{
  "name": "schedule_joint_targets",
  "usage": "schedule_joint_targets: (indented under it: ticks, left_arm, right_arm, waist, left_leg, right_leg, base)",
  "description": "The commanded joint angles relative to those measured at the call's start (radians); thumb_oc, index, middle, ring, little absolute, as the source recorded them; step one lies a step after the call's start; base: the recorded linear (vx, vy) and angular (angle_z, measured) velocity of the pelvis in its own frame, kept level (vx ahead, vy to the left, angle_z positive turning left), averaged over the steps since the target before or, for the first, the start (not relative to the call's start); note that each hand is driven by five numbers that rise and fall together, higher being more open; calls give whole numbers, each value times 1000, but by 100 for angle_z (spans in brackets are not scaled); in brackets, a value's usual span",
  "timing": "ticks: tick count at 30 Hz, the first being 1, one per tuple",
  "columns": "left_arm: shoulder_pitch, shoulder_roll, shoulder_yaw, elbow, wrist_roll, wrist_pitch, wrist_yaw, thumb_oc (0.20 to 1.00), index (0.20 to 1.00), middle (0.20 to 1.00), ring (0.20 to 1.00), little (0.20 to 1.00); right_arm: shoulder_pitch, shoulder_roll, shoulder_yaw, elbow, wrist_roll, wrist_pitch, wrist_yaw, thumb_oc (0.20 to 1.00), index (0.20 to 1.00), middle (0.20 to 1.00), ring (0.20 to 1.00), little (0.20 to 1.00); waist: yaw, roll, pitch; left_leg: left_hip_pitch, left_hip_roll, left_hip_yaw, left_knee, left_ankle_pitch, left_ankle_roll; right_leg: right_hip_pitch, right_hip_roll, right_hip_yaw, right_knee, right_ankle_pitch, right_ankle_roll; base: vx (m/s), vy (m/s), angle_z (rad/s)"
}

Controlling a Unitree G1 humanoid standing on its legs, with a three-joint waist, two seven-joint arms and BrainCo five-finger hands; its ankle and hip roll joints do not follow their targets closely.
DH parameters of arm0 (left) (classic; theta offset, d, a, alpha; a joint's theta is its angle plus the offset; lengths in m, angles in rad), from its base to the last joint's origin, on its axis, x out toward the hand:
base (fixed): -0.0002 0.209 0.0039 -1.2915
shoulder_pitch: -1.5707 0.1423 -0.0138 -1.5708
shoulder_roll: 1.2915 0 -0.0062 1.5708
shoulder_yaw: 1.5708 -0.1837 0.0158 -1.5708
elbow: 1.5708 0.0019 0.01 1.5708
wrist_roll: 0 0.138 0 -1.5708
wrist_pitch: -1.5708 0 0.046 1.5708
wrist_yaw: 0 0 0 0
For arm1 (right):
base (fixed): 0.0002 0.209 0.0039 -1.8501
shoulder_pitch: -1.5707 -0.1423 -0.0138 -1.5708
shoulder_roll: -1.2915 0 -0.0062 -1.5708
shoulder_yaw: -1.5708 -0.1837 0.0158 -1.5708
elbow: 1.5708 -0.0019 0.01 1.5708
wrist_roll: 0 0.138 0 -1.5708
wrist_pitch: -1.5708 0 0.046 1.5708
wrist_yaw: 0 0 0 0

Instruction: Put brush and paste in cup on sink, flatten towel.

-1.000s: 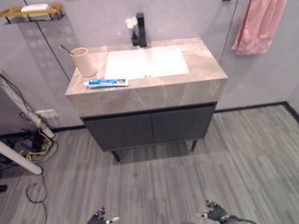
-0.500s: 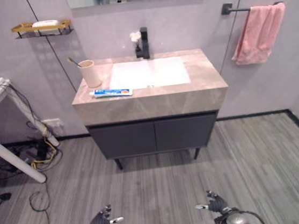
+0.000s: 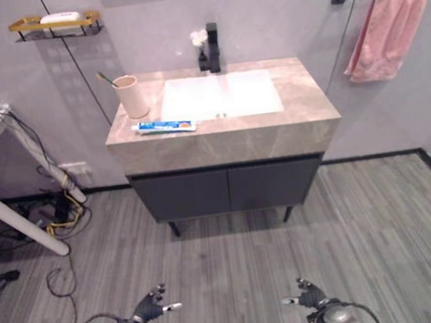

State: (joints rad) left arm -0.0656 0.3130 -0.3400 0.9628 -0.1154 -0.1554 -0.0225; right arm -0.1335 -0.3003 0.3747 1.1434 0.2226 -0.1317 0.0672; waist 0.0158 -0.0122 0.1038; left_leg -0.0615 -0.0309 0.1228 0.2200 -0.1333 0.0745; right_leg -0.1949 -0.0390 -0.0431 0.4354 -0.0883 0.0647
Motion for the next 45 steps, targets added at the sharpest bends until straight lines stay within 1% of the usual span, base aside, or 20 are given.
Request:
schedule_joint_targets:
  ticks: [1,3,5,8,11,12,16,19,20,22,23,25,27,29,30,33,36,37,40,45]
  left_arm:
    - [-7,56,-22,-67,21,-13,7,1000,1000,1000,1000,1000]
    - [0,45,-20,-38,2,-6,1,1000,1000,1000,1000,1000]
    - [-14,23,-20,10,-35,-6,-4,1000,1000,1000,1000,1000]
    - [-49,3,-26,49,-49,-12,10,1000,1000,1000,1000,1000]
    - [-59,-14,-29,86,-50,-10,20,1000,1000,1000,1000,1000]
    - [-59,-25,-39,109,-39,-3,16,1000,1000,1000,1000,1000]
    - [-64,-49,-22,157,-47,5,24,1000,1000,1000,1000,1000]
    - [-62,-63,-13,179,-72,9,25,1000,1000,1000,1000,1000]
    - [-66,-65,-7,180,-87,9,28,1000,1000,1000,1000,1000]
    - [-66,-66,-7,180,-87,9,28,1000,1000,1000,1000,1000]
    - [-76,-63,-8,170,-98,12,36,1000,1000,1000,1000,1000]
    - [-95,-63,-25,165,-97,15,42,1000,1000,1000,1000,1000]
    - [-112,-76,-62,175,-59,15,44,1000,1000,1000,1000,1000]
    - [-105,-83,-98,180,-1,12,37,1000,1000,1000,1000,1000]
    - [-105,-82,-98,180,-1,12,37,1000,1000,1000,1000,1000]
    - [-84,-90,-57,251,-30,11,56,1000,1000,1000,1000,1000]
    - [-75,-97,-26,304,-60,10,52,1000,1000,1000,1000,1000]
    - [-69,-100,13,361,-94,25,39,1000,1000,1000,1000,1000]
    - [-55,-105,92,436,-147,47,17,1000,1000,1000,1000,1000]
    - [-45,-95,80,445,-63,49,12,1000,1000,1000,1000,1000]
  right_arm:
    - [-27,1,-22,-37,54,-16,-7,1000,1000,1000,1000,1000]
    - [-21,0,-30,-66,86,-14,-5,1000,1000,1000,1000,1000]
    - [-28,-2,-38,-52,113,-17,-9,1000,1000,1000,1000,1000]
    - [-51,-9,-43,-38,108,-20,-26,1000,1000,1000,1000,1000]
    - [-61,-13,-36,-28,88,-11,-26,1000,1000,1000,1000,1000]
    - [-43,-23,-28,-32,60,-4,-27,1000,1000,1000,1000,1000]
    - [-23,-33,-23,-16,55,-1,-19,1000,1000,1000,1000,1000]
    - [-6,-46,-10,0,29,-1,-13,1000,1000,1000,1000,1000]
    - [-2,-59,4,-20,2,-5,-15,1000,1000,1000,1000,1000]
    - [-2,-59,4,-20,2,-5,-15,1000,1000,1000,1000,1000]
    - [10,-73,16,-64,-16,-9,-16,1000,1000,1000,1000,1000]
    - [12,-84,24,-79,-18,-11,-25,1000,1000,1000,1000,1000]
    - [10,-83,19,-52,-1,-4,-35,1000,1000,1000,1000,1000]
    - [7,-79,21,-10,-6,0,-38,1000,1000,1000,1000,1000]
    - [7,-78,21,-10,-6,0,-38,1000,1000,1000,1000,1000]
    - [7,-67,26,-4,-9,-4,-39,1000,1000,1000,1000,1000]
    - [15,-58,36,20,-23,-2,-12,1000,1000,1000,1000,1000]
    - [10,-48,30,46,-23,-1,-14,1000,1000,1000,1000,1000]
    - [13,-18,-31,110,38,18,1,1000,1000,1000,1000,1000]
    - [7,-4,-81,134,68,27,14,1000,1000,1000,1000,1000]
  waist:
    - [-2,-21,15]
    - [-17,-21,14]
    - [-27,-31,8]
    - [-41,-36,19]
    - [-52,-30,23]
    - [-59,-33,4]
    - [-64,-9,-41]
    - [-65,18,-68]
    - [-55,19,-67]
    - [-57,20,-67]
    - [-50,3,-48]
    - [-44,-15,-17]
    - [-41,-17,3]
    - [-29,-5,2]
    - [-29,-7,0]
    - [-9,29,6]
    - [3,36,5]
    - [1,32,-1]
    - [-9,37,-54]
    - [-8,43,-83]
  left_leg:
    - [54,4,28,-67,8,-11]
    - [91,-3,22,-122,18,-10]
    - [111,-20,22,-160,18,-19]
    - [138,-33,3,-179,-1,-37]
    - [172,-30,-13,-181,-23,-49]
    - [206,-25,-42,-193,-43,-63]
    - [243,16,-71,-180,-37,-87]
    - [228,50,-98,-74,34,-133]
    - [169,63,-107,71,140,-167]
    - [166,64,-109,75,138,-167]
    - [83,85,-107,252,268,-199]
    - [3,102,-79,380,302,-199]
    - [-77,131,-26,367,281,-183]
    - [-154,161,51,234,215,-167]
    - [-155,159,52,230,218,-167]
    - [-167,165,0,-54,228,-162]
    - [-170,149,-71,-47,246,-168]
    - [-168,129,-82,-24,206,-161]
    - [-113,91,-36,-52,159,-132]
    - [-77,43,3,-50,104,-97]
  right_leg:
    - [-16,-102,52,61,206,89]
    - [-59,-79,43,18,185,84]
    - [-75,-61,36,-157,175,83]
    - [-130,-91,10,-363,263,106]
    - [-141,-97,6,-396,289,115]
    - [-114,-76,49,-376,281,104]
    - [-93,-19,58,-329,247,75]
    - [-60,21,29,-307,194,35]
    - [-19,37,22,-317,172,8]
    - [-20,37,20,-318,172,7]
    - [29,45,16,-330,145,-29]
    - [53,33,10,-323,115,-53]
    - [77,24,8,-326,98,-56]
    - [124,11,-7,-349,80,-35]
    - [121,10,-7,-350,81,-35]
    - [149,13,21,-330,36,-13]
    - [159,10,39,-292,15,-13]
    - [171,-3,57,-274,-4,-5]
    - [210,-38,103,-261,-3,21]
    - [222,-93,124,-239,23,60]
  base:
    - [64,89,8]
    - [191,103,4]
    - [232,9,3]
    - [244,-50,-1]
    - [290,-56,32]
    - [227,-66,50]
    - [421,-155,69]
    - [429,-211,41]
    - [201,-142,25]
    - [203,-180,2]
    - [246,-275,-10]
    - [277,-308,11]
    - [204,-128,24]
    - [241,16,31]
    - [222,74,22]
    - [252,170,-8]
    - [240,159,-56]
    - [319,216,-61]
    - [363,291,-39]
    - [204,244,-23]
